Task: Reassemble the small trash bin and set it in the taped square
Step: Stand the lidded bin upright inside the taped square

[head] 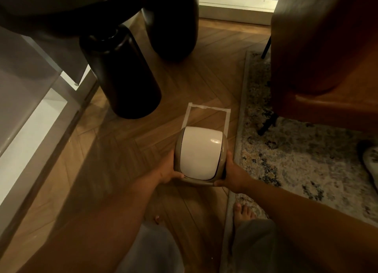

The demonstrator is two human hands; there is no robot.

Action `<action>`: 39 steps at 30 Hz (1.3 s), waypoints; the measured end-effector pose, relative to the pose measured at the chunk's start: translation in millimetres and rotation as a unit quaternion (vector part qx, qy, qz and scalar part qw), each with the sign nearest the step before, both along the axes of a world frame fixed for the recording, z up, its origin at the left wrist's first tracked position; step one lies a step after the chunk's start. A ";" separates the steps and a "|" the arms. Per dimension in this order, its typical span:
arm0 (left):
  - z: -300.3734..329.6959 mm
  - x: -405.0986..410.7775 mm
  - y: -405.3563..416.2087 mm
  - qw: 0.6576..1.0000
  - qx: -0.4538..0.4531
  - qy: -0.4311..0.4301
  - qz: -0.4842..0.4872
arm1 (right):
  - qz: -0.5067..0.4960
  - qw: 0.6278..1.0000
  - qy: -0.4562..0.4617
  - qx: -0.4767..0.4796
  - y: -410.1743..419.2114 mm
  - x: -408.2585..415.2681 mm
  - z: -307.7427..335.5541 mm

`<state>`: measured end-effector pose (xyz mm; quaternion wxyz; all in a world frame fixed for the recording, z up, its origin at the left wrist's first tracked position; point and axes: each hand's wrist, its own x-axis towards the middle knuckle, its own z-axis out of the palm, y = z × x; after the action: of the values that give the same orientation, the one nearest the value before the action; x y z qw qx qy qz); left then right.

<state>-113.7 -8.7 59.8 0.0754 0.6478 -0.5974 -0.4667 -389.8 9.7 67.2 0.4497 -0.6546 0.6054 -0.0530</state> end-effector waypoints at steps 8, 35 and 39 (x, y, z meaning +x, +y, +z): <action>-11.5 -8.0 -22.0 1.000 -0.011 0.003 0.018 | -0.017 0.999 -0.047 0.007 -21.2 -3.0 0.6; -17.1 -22.8 -53.5 0.995 -0.058 0.058 0.059 | -0.057 0.995 -0.069 -0.043 -63.6 -9.3 -7.0; -20.8 -26.8 -55.0 0.992 -0.066 0.067 0.079 | -0.072 0.993 -0.080 -0.052 -60.3 -6.2 -12.4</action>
<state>-140.5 -63.7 39.0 0.1943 0.6538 -0.5676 -0.4612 -396.0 -50.6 54.7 0.4567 -0.6256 0.6095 -0.1688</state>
